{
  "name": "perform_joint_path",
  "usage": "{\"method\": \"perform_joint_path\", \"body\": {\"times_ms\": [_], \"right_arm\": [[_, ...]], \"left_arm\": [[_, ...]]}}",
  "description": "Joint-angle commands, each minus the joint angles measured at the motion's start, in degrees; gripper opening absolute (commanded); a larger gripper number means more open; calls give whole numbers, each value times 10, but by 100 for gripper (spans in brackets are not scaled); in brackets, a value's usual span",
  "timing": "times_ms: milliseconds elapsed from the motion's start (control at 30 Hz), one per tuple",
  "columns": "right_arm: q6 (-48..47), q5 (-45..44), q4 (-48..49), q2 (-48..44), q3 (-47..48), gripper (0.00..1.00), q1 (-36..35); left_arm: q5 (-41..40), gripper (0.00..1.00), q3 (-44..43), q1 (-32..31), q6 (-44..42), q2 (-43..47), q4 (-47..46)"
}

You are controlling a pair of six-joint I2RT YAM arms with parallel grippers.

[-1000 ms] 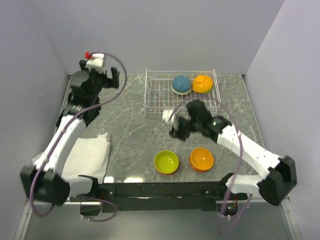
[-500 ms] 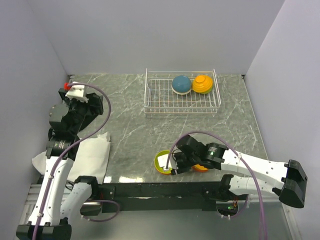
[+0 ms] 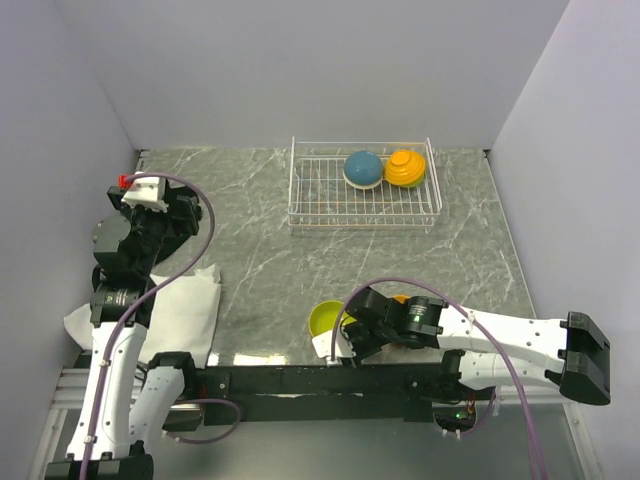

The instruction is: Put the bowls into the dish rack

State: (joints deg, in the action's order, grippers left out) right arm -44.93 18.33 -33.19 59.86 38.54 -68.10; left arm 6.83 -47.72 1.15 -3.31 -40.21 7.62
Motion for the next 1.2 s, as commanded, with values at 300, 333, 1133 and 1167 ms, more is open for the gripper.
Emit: {"method": "perform_joint_path", "body": {"times_ms": [300,333,1133,1167], "right_arm": [[-14,-33,59,18,-18,26,-6],[-15,-32,59,18,-18,25,-6],[60,-73,-3,55,235,0,16],[84,-68,-1,63,268,0,42]], "left_arm": [[17,99,20,13,23,-4,-44],[17,99,22,13,23,-5,-45],[106,99,-68,13,117,-96,-73],[131,99,-79,13,131,-110,-89]]}}
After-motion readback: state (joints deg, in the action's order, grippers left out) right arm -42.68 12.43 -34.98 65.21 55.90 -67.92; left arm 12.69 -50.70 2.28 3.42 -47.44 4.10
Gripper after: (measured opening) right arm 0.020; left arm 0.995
